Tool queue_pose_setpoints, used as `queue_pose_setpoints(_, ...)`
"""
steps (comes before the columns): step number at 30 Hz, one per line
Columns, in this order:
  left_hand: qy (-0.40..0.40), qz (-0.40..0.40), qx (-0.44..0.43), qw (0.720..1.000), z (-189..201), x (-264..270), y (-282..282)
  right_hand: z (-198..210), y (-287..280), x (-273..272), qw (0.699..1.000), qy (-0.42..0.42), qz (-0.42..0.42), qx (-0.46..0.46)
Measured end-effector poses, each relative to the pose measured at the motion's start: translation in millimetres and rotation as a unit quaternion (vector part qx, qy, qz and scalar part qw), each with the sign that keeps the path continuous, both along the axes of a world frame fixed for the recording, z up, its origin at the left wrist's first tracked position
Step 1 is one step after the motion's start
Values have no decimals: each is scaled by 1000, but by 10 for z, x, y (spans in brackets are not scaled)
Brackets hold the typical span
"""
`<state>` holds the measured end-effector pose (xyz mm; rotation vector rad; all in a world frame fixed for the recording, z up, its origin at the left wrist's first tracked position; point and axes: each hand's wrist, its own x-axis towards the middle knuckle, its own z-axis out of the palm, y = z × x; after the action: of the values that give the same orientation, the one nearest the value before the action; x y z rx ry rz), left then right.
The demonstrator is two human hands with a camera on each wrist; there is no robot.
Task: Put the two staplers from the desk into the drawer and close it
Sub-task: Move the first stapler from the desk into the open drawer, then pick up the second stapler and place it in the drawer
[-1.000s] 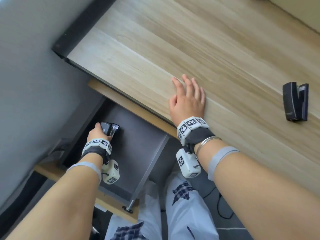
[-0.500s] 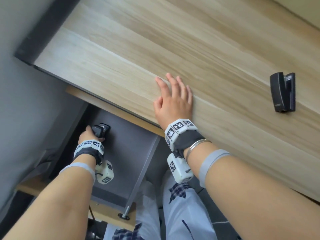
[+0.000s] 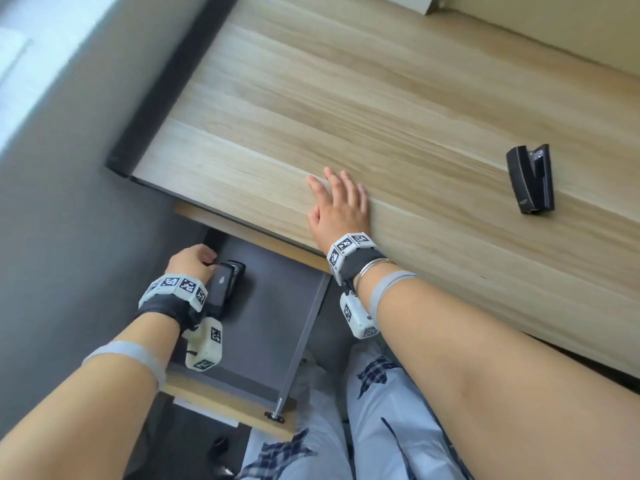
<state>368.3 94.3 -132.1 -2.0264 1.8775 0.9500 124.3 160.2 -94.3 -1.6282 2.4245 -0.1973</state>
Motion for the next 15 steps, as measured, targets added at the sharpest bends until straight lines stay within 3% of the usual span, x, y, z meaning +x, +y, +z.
queue_pose_setpoints(6,-6,-169,77,982,749,-384,-152,297,-39,-273,993,-70,41,86)
queue_pose_setpoints(11,34,-191,77,978,1099,-976,-296,586,73,-802,993,-71,-36,89)
queue_pose_setpoints(15,63,-207,28,976,1196,-1576,-331,784,231,-1476,990,-10,-105,92)
